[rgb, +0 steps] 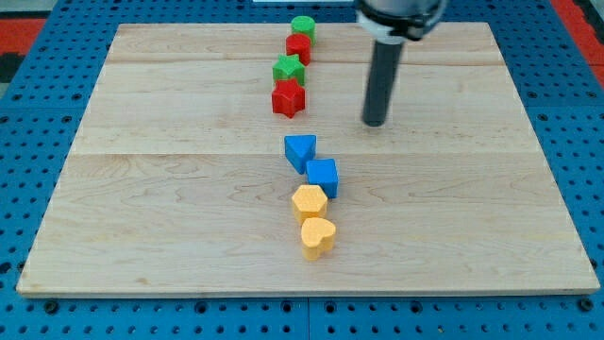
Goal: Slightly move the blue triangle to the right
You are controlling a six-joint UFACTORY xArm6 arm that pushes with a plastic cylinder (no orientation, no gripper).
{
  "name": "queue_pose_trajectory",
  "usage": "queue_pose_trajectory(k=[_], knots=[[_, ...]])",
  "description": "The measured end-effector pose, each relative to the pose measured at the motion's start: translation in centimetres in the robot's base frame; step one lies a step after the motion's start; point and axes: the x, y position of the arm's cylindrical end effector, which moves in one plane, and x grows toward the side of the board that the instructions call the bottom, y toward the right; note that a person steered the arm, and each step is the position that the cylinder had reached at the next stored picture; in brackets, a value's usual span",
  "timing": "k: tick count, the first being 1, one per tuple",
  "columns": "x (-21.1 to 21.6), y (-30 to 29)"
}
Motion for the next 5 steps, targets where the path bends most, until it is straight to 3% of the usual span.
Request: queue_pose_trajectory(k=[2,3,5], knots=[[1.2,-10.6],[4.0,-11.4],[4.5,-10.4]])
